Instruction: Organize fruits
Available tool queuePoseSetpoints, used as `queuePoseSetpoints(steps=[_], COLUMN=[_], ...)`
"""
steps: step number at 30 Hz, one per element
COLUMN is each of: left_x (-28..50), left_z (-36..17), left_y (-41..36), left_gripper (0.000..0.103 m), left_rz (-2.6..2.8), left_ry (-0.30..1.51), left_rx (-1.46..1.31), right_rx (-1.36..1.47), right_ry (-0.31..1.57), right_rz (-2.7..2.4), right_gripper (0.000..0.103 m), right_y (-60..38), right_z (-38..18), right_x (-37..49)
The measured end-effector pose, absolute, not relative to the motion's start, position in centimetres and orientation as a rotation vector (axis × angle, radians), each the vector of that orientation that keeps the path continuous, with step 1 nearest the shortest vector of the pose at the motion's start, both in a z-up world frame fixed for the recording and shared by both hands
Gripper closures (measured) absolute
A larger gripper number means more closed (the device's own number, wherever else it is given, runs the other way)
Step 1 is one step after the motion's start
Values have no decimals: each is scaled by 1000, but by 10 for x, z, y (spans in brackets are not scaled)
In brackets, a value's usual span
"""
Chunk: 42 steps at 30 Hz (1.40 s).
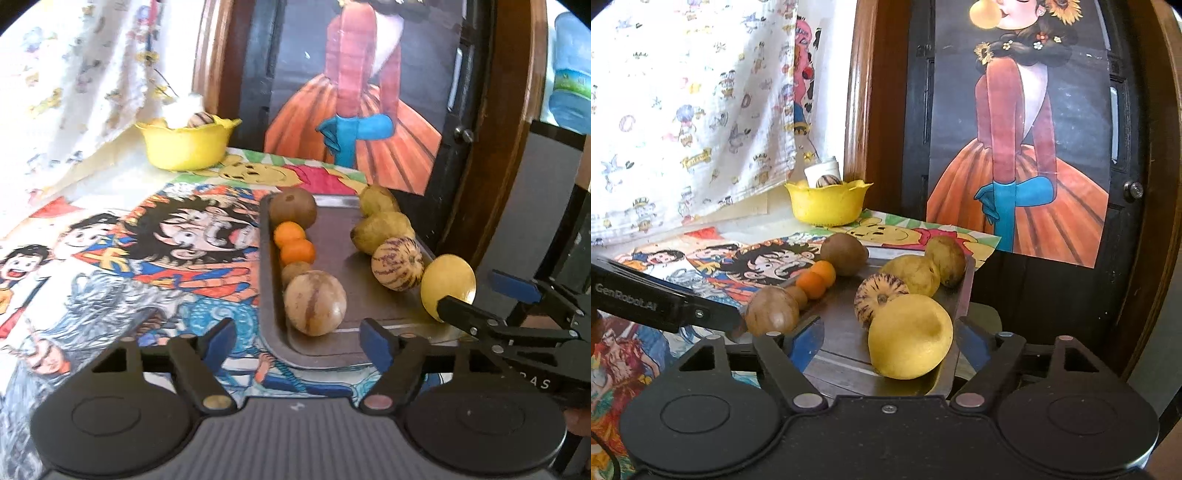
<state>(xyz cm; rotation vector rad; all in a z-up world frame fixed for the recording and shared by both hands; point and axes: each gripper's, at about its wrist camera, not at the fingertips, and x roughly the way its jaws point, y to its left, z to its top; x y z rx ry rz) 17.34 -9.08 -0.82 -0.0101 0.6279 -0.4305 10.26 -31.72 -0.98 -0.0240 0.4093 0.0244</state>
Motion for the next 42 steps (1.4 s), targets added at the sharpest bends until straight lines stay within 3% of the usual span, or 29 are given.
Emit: queuePoseSetpoints(steps=[6,10,20,26,42], left_x=[151,136,112,101,55], left_z=[4,8,9,8,7], left_y=[-77,-70,-47,-39,-28], left_gripper=[5,1,1,1,0], left_rz=[-380,-353,-280,-244,-254], left_ry=[549,515,473,445,358], left_rx=[-27,-47,-112,-111,-43], right_rx=[-2,3,-32,-34,33], right_ry=[386,378,348,320,289], right_rz=[27,30,23,22,47], right_gripper=[14,12,8,1,1], right_y=[-311,-307,-293,-289,-279], right_z=[-2,2,13,18,22], right_x=[88,79,63,51,6])
